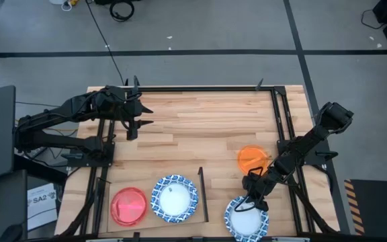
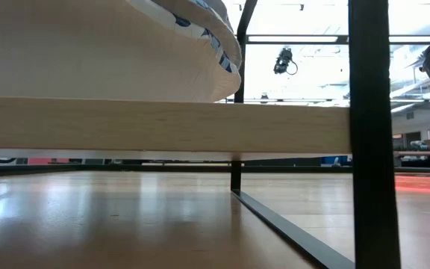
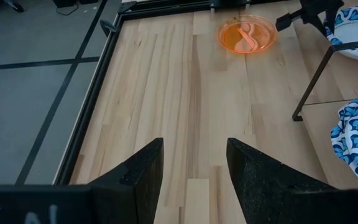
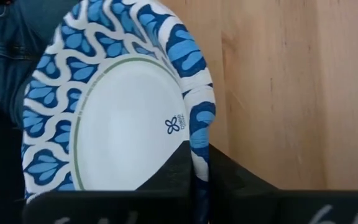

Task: Place and stack plates onto a shelf
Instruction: Stack the blue bowl on top of the other blue bowl on the shelf

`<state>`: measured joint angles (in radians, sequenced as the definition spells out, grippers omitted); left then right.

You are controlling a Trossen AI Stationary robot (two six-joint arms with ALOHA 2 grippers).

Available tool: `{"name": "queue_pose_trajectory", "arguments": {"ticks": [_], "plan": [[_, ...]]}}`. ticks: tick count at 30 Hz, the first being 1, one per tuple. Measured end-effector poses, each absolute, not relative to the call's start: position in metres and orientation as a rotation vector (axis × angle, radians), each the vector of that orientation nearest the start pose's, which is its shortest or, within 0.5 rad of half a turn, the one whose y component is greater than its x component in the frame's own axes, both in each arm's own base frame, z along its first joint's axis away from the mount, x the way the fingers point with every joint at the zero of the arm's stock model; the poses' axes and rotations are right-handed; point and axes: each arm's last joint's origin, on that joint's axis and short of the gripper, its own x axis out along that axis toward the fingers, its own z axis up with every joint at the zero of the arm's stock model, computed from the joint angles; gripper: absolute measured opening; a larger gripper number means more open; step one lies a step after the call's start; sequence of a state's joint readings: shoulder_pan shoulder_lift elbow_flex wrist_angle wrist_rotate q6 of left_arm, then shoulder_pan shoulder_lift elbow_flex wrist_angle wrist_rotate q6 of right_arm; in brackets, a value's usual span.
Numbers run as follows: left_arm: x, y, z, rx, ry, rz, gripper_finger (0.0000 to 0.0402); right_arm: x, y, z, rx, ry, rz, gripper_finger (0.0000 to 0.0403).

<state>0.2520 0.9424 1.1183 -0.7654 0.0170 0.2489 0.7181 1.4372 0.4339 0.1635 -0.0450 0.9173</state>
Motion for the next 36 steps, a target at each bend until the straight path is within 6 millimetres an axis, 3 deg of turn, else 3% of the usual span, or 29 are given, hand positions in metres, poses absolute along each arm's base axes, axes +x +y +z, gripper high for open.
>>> {"name": "queue_pose_trajectory", "arguments": {"ticks": [7, 18, 36], "plan": [[0.17, 0.043, 0.365, 0.162, 0.61, 0.154, 0.0183, 0.173, 0.154, 0.119, 0.546, 1.061, 0.293, 0.0008], [0.171, 0.044, 0.367, 0.164, 0.593, 0.157, 0.0183, 0.174, 0.152, 0.121, 0.61, 1.096, 0.301, 0.0008], [0.172, 0.044, 0.367, 0.163, 0.588, 0.157, 0.0183, 0.174, 0.122, 0.172, 0.753, 0.916, 0.325, 0.0008]]}}
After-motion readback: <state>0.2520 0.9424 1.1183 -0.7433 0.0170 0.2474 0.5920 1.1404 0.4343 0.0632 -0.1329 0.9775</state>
